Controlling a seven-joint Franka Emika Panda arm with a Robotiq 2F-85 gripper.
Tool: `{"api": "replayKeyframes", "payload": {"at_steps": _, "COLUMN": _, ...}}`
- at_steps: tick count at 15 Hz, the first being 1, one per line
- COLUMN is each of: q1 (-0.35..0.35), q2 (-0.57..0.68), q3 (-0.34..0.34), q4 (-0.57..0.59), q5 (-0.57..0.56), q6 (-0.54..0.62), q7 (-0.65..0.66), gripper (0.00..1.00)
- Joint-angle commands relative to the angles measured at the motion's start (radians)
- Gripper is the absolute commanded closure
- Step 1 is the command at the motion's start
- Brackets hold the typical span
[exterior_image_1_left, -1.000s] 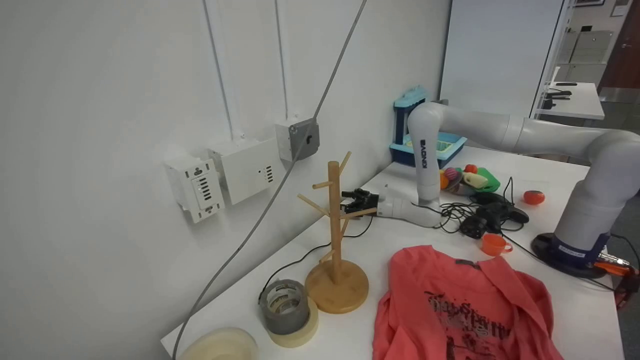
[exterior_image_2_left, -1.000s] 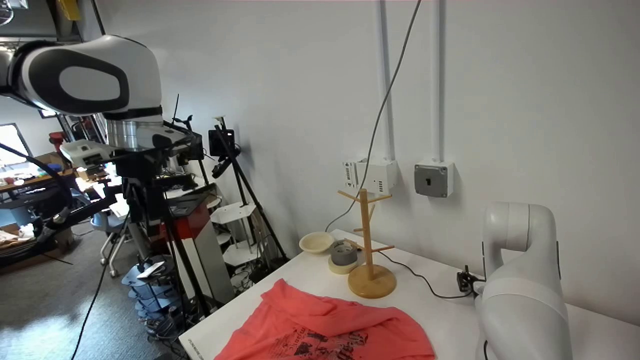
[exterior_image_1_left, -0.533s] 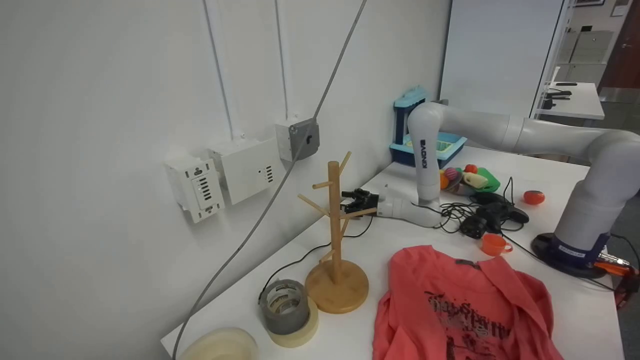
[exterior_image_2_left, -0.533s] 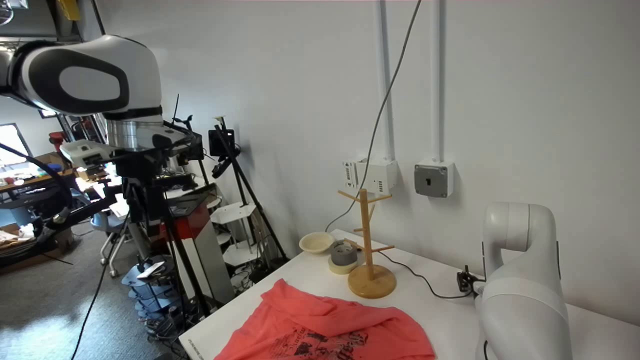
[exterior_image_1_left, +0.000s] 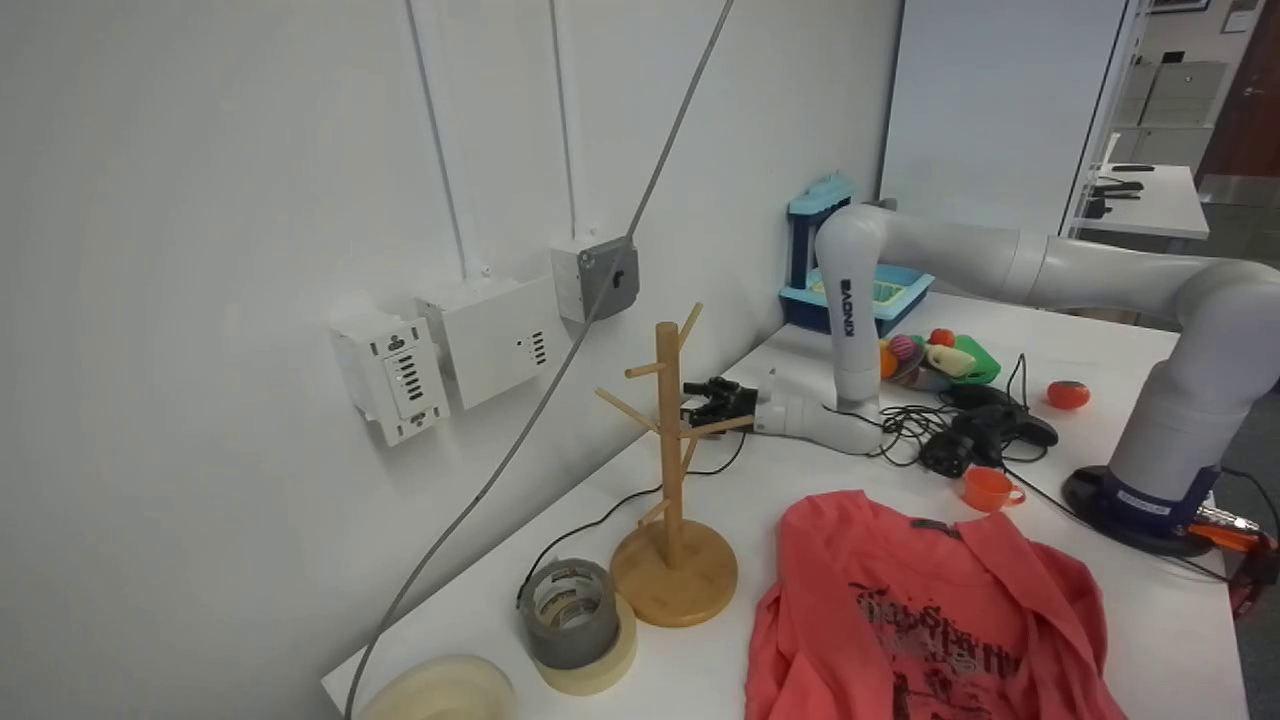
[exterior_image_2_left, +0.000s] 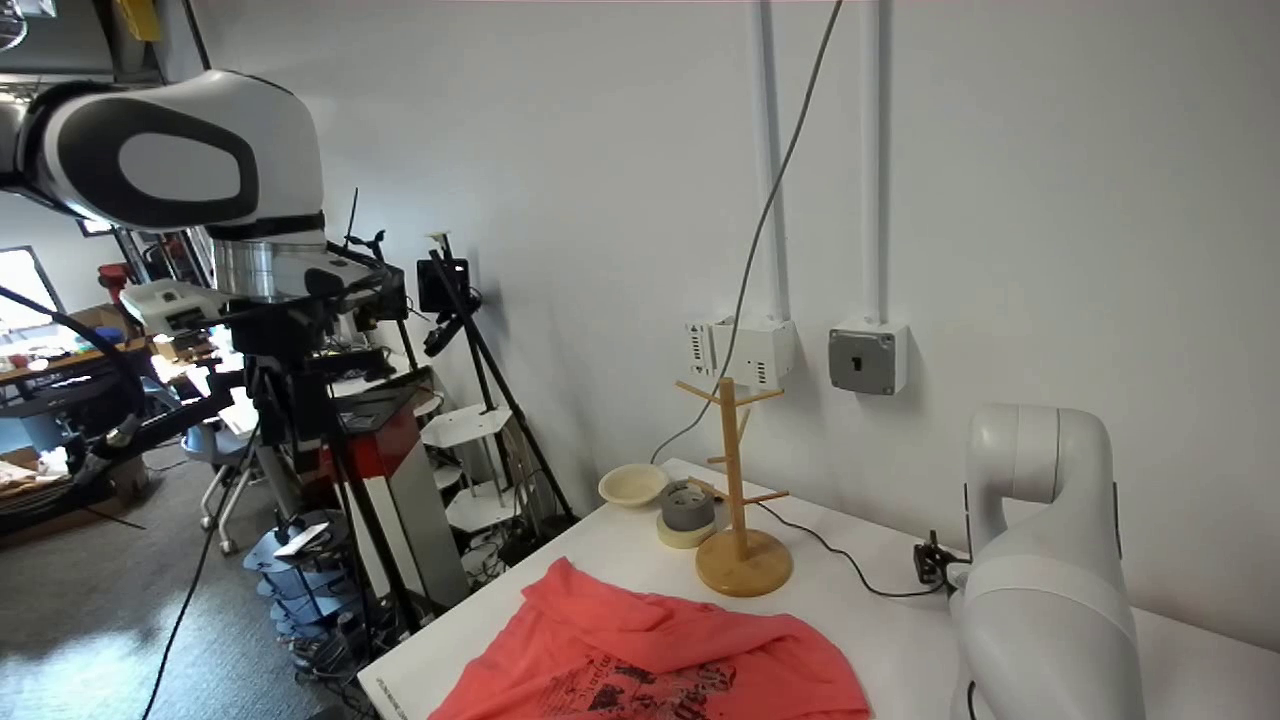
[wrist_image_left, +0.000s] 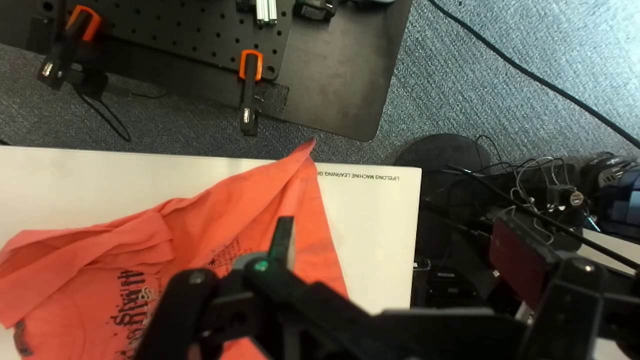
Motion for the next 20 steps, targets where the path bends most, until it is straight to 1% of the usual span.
{"api": "replayKeyframes", "payload": {"at_steps": 1, "q1": -0.027, "q2": 0.002, "q3": 0.016, "q4": -0.004, "q5": -0.011, "q6": 0.002, "q7": 0.014, "gripper": 0.00}}
{"api": "replayKeyframes", "payload": {"at_steps": 5, "q1": -0.058, "q2": 0.008, "q3": 0.003, "q4": -0.039, "q5": -0.043, "q6": 0.028, "q7": 0.009, "gripper": 0.00}}
{"api": "replayKeyframes", "payload": {"at_steps": 7, "q1": -0.084, "q2": 0.012, "q3": 0.001, "q4": -0.071, "q5": -0.077, "q6": 0.067, "q7": 0.013, "gripper": 0.00}}
{"api": "replayKeyframes", "payload": {"at_steps": 9, "q1": -0.123, "q2": 0.025, "q3": 0.026, "q4": -0.110, "q5": -0.176, "q6": 0.139, "q7": 0.057, "gripper": 0.00}}
{"api": "replayKeyframes", "payload": {"at_steps": 11, "q1": -0.153, "q2": 0.064, "q3": 0.038, "q4": -0.143, "q5": -0.267, "q6": 0.220, "q7": 0.109, "gripper": 0.00}}
{"api": "replayKeyframes", "payload": {"at_steps": 13, "q1": -0.175, "q2": 0.114, "q3": 0.042, "q4": -0.162, "q5": -0.326, "q6": 0.304, "q7": 0.165, "gripper": 0.00}}
{"api": "replayKeyframes", "payload": {"at_steps": 16, "q1": -0.204, "q2": 0.212, "q3": 0.038, "q4": -0.159, "q5": -0.385, "q6": 0.432, "q7": 0.257, "gripper": 0.00}}
{"api": "replayKeyframes", "payload": {"at_steps": 18, "q1": -0.211, "q2": 0.265, "q3": 0.040, "q4": -0.137, "q5": -0.406, "q6": 0.461, "q7": 0.312, "gripper": 0.00}}
{"api": "replayKeyframes", "payload": {"at_steps": 19, "q1": -0.184, "q2": 0.210, "q3": 0.017, "q4": -0.170, "q5": -0.377, "q6": 0.435, "q7": 0.256, "gripper": 0.00}}
{"api": "replayKeyframes", "payload": {"at_steps": 20, "q1": -0.187, "q2": 0.233, "q3": 0.017, "q4": -0.164, "q5": -0.383, "q6": 0.449, "q7": 0.275, "gripper": 0.00}}
